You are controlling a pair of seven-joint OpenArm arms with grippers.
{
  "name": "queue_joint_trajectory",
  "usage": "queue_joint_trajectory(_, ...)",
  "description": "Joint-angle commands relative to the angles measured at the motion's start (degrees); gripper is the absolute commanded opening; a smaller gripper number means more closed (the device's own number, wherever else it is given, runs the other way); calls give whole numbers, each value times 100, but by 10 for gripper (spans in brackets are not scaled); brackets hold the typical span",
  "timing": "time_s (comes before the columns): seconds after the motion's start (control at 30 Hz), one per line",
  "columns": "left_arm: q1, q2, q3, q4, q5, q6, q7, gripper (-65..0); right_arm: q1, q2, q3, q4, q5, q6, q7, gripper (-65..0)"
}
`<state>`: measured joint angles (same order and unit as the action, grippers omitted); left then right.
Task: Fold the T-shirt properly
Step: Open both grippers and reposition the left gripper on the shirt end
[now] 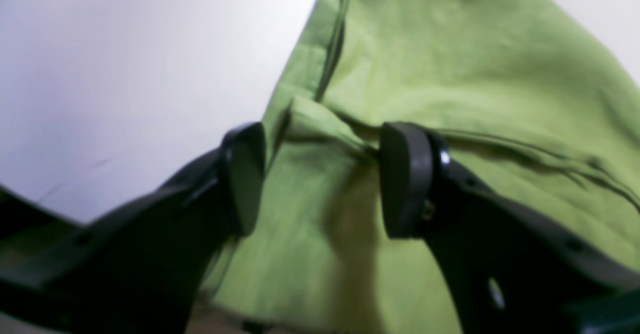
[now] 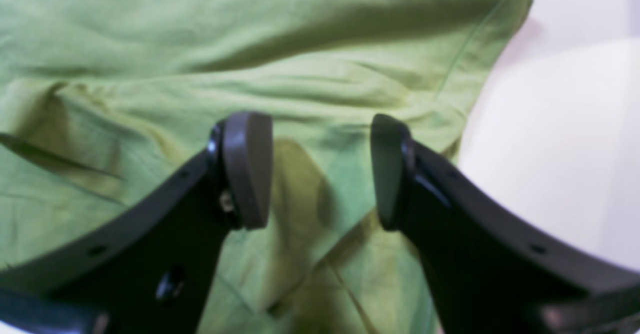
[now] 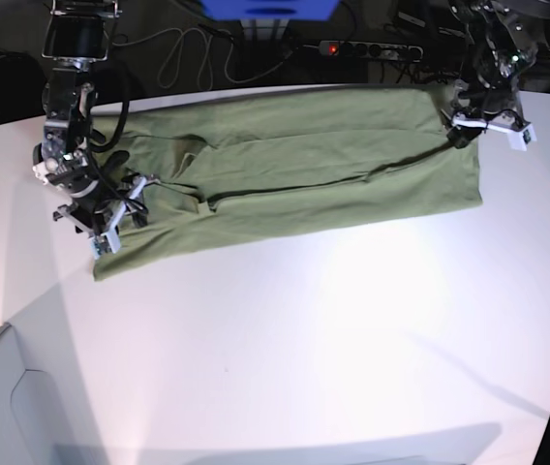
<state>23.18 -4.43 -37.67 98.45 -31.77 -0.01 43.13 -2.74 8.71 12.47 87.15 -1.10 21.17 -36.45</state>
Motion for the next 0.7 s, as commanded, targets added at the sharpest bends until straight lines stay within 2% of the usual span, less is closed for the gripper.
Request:
queue_joint_trajectory(0.0,-28,-54,-18,31,-71,-3,-1,-301,85,56,15,115,62,41,115,-351)
queue_joint_trajectory(0.67,-116,-54,-281,-39,-80,-3,-1,-301,85,127,15,115,62,41,115,-351)
